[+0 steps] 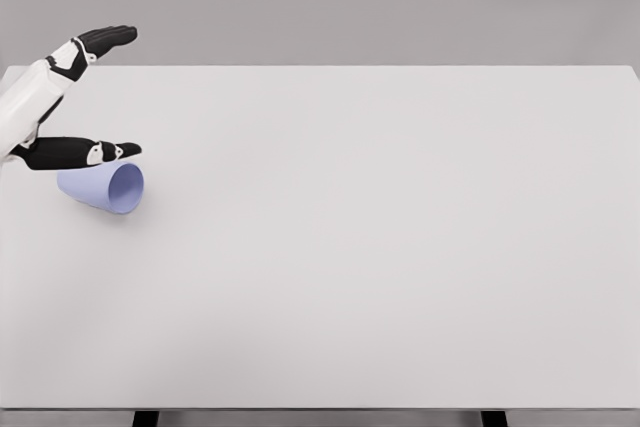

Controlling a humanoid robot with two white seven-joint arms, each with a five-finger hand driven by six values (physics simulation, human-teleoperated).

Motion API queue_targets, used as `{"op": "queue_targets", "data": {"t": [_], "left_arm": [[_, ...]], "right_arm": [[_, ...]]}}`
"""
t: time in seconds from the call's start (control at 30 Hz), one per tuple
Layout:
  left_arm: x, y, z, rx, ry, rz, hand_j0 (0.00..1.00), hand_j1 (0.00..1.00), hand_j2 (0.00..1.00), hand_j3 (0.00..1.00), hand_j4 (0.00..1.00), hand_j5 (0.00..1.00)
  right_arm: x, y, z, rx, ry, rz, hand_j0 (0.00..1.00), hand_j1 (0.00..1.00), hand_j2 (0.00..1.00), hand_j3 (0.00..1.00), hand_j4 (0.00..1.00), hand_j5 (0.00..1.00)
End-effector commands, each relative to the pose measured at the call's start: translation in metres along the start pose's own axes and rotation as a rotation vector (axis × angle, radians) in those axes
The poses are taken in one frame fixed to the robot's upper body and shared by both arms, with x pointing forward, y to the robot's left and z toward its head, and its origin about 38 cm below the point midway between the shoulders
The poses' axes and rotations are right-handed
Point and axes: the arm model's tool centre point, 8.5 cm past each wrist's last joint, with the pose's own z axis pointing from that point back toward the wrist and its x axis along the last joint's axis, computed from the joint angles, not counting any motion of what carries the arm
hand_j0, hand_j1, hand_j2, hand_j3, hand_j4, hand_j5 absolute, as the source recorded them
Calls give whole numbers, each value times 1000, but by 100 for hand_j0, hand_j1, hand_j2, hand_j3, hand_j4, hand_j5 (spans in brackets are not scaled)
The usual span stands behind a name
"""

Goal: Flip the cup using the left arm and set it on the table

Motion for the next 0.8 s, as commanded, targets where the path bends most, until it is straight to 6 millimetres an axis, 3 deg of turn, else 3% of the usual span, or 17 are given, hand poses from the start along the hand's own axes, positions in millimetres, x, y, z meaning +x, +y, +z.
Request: {"op": "queue_targets", "data": {"t": [0.0,0.4,0.57,0.77], "left_arm": [[0,2,1,-2,1,-3,100,100,100,100,100,100],[-2,14,10,-70,28,-56,100,100,100,100,100,100],[-3,8,16,-143,37,-56,100,100,100,100,100,100],[-4,20,22,-192,60,-99,100,100,100,100,100,100]], "right_arm": [[2,0,0,-2,-5,-2,100,100,100,100,100,100],[-1,0,0,0,2,1,100,100,100,100,100,100],[-1,0,0,1,2,1,100,100,100,100,100,100],[-1,0,0,1,2,1,100,100,100,100,100,100]]}}
